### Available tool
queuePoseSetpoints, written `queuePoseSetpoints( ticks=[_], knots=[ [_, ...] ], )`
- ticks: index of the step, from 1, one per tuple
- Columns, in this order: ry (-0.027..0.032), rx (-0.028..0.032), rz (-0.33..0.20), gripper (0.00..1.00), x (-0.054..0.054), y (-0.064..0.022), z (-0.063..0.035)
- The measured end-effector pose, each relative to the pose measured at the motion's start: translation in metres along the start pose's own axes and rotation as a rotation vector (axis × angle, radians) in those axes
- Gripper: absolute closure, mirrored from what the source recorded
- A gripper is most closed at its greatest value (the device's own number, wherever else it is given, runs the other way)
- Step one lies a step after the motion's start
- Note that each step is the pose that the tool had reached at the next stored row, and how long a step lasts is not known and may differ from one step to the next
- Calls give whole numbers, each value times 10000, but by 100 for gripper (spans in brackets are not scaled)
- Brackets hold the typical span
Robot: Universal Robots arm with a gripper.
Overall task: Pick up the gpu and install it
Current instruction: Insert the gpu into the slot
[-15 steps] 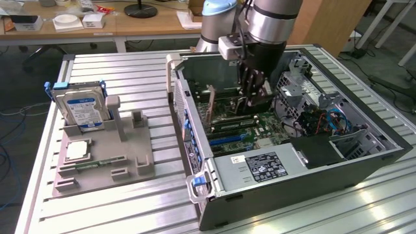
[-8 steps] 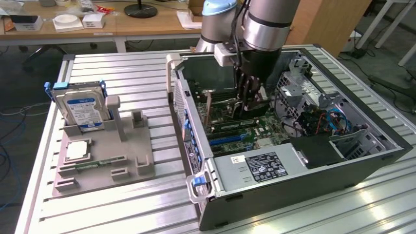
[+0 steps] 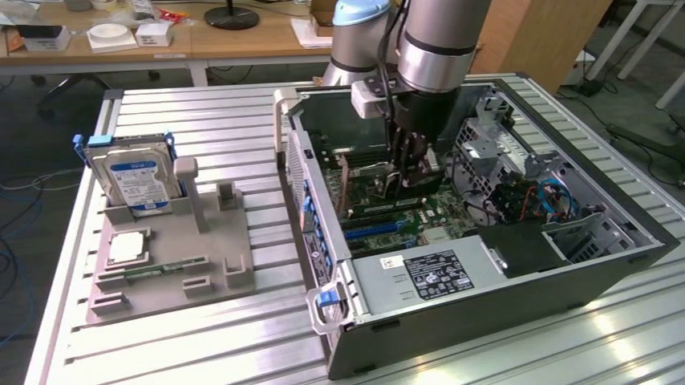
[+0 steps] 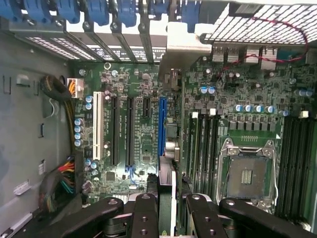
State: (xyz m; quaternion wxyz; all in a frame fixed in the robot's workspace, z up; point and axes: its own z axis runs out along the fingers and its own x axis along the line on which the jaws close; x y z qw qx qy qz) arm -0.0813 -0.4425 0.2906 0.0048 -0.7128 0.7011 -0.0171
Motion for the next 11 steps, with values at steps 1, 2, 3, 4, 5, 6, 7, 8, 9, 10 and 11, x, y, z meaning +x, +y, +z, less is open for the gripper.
queuePoseSetpoints(
  ticks=[1,2,3,4,5,6,7,8,9,10,11],
  knots=[
    [2,-1,16,73,6,1,12],
    [2,-1,25,73,13,3,26],
    [3,-1,34,73,20,8,40],
    [3,-1,42,73,29,17,50],
    [2,-1,44,73,41,29,58],
    [3,0,46,73,50,47,63],
    [2,0,46,73,55,69,69],
    [2,-1,49,73,58,92,75],
    [2,-1,53,73,60,107,83],
    [3,-1,59,73,64,112,92],
    [3,-1,64,73,74,113,101]
  ],
)
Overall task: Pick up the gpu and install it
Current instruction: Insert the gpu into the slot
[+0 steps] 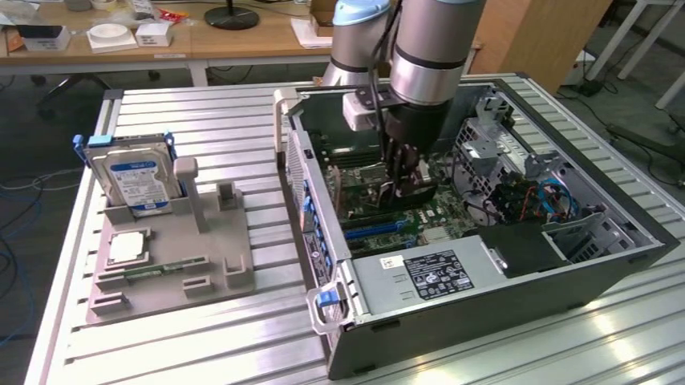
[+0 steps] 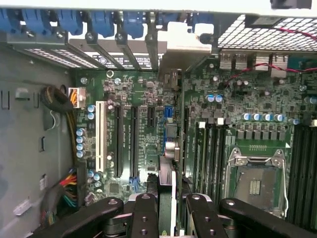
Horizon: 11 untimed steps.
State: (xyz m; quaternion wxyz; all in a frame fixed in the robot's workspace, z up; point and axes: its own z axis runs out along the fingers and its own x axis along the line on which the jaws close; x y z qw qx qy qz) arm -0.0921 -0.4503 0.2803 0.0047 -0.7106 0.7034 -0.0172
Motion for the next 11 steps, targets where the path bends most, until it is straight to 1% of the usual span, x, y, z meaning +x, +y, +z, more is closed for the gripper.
queuePoseSetpoints(
  ticks=[3,5,11],
  knots=[
    [1,0,25,73,63,1,19],
    [1,0,39,73,84,3,36],
    [4,-3,123,73,64,13,130]
  ],
)
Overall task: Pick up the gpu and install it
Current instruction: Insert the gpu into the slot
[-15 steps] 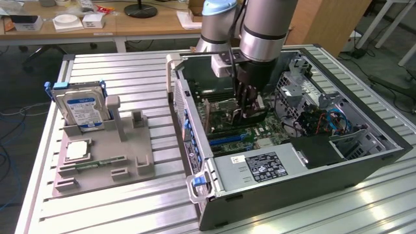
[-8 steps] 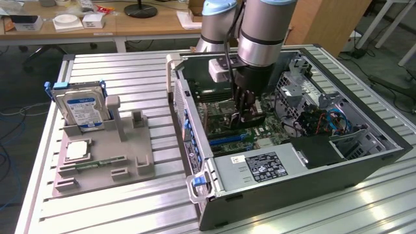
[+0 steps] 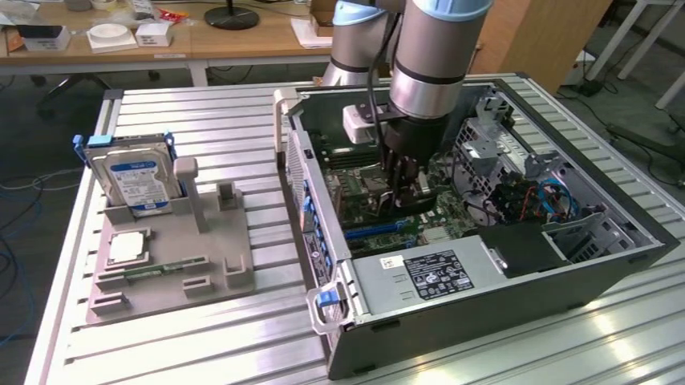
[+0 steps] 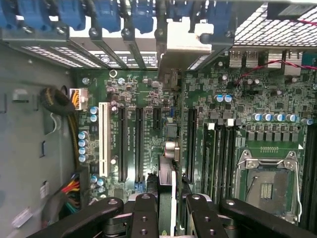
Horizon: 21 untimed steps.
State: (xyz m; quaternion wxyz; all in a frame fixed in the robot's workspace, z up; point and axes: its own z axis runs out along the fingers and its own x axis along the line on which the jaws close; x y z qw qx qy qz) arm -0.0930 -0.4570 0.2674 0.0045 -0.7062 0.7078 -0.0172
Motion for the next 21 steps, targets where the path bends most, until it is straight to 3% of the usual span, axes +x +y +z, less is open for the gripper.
queuePoseSetpoints(
  ticks=[5,21],
  knots=[
    [12,-7,334,73,-13,20,43],
    [9,-5,340,73,-11,117,182]
  ],
)
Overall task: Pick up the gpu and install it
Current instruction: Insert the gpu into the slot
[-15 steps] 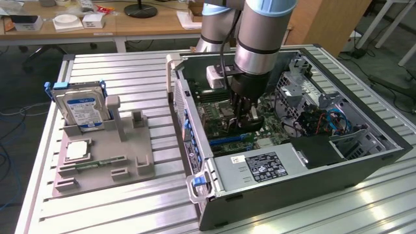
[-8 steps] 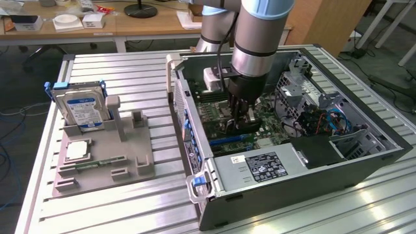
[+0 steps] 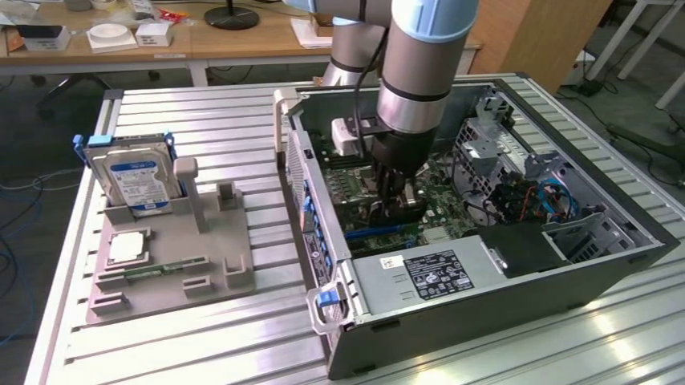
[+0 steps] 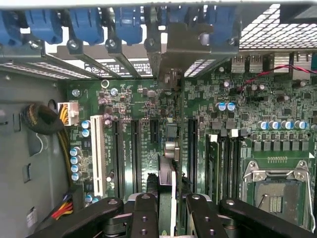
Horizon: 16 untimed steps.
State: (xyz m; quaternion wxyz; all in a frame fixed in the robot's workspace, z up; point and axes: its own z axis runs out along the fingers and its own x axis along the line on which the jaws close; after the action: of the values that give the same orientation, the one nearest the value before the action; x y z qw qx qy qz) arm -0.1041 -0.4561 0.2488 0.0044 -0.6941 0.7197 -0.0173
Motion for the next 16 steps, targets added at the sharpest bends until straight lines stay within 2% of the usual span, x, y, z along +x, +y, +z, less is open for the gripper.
queuePoseSetpoints(
  ticks=[6,16],
  knots=[
    [0,1,0,73,1,35,27],
    [-2,1,-12,73,-4,37,33]
  ],
)
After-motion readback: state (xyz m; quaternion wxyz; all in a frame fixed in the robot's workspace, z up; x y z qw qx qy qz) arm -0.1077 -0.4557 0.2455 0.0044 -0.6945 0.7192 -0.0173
